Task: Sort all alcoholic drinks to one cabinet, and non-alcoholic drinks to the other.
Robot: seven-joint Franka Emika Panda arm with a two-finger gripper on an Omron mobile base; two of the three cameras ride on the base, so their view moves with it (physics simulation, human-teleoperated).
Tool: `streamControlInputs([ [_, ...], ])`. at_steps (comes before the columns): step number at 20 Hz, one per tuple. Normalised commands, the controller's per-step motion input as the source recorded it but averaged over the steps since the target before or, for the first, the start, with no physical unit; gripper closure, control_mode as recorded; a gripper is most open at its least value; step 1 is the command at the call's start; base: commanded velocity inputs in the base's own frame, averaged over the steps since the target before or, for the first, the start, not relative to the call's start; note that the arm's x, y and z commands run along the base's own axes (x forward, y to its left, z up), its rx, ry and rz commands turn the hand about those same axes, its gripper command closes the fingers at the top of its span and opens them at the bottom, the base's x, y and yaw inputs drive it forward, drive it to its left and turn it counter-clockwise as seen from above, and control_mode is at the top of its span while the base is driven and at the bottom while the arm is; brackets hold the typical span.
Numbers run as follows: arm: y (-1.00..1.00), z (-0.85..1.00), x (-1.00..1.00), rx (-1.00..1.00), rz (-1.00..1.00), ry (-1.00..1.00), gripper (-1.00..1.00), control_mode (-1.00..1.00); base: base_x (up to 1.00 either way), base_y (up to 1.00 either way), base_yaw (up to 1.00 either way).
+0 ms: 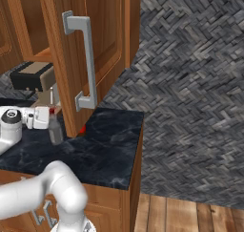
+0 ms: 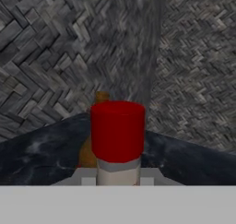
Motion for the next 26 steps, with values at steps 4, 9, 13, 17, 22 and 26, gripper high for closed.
streamControlInputs([
  [4, 0.00, 0.23, -0.48, 0.00, 0.06, 0.00, 1.00, -1.00, 0.00, 0.00, 0.00],
  [9, -0.04, 0.25, -0.50, 0.00, 0.09, 0.00, 1.00, -1.00, 0.00, 0.00, 0.00],
  [13, -0.13, 0.31, -0.35, 0.00, 0.10, 0.00, 1.00, -1.00, 0.00, 0.00, 0.00],
  [17, -0.12, 0.37, -0.15, 0.00, 0.12, 0.00, 1.00, -1.00, 0.00, 0.00, 0.00],
  [22, -0.02, 0.24, -0.09, 0.00, 0.12, 0.00, 1.00, -1.00, 0.00, 0.00, 0.00],
  [26, -0.07, 0.20, -0.12, 0.00, 0.11, 0.00, 1.00, -1.00, 0.00, 0.00, 0.00],
])
